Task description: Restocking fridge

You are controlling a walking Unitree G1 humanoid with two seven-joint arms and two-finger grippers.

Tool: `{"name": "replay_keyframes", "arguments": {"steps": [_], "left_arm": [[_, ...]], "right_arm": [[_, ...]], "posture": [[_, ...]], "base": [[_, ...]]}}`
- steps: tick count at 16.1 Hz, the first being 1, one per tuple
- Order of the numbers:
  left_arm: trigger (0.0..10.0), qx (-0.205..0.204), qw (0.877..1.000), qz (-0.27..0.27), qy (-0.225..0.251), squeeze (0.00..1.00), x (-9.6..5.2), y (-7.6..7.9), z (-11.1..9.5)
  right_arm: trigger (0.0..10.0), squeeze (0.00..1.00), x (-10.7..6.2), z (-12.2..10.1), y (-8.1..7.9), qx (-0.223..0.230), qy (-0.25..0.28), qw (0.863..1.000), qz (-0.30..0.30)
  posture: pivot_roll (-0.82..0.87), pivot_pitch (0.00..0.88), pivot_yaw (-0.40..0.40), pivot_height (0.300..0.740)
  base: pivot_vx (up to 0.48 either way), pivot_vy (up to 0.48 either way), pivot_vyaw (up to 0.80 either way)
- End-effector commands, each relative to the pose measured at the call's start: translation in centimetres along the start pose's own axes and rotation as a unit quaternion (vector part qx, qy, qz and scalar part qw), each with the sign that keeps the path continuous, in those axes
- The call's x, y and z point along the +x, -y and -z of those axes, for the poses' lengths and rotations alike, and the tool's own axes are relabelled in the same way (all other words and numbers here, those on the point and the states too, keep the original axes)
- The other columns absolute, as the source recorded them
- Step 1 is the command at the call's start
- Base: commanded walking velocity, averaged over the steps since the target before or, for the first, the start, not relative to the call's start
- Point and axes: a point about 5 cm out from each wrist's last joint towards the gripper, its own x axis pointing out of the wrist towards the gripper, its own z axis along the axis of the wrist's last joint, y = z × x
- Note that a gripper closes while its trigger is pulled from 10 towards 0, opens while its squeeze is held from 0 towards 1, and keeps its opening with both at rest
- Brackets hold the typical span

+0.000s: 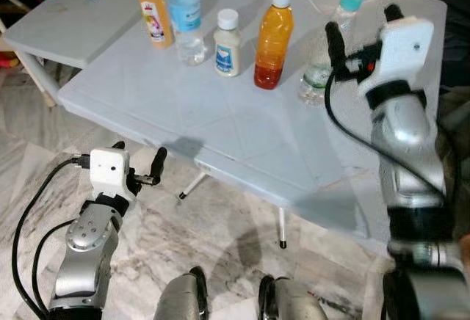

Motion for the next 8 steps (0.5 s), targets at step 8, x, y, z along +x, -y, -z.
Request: {"name": "replay_keyframes", "arguments": {"steps": [8], "left_arm": [[10.0,0.03,1.0,0.002,-0.001,0.0,-0.4,-0.6,-0.6]], "right_arm": [[10.0,0.0,3.5,-0.1,0.1,0.001,0.007,1.0,-0.027]], "posture": [[0.0,0.185,0.047,0.74]], "base": [[0.0,0.0,0.0]]}}
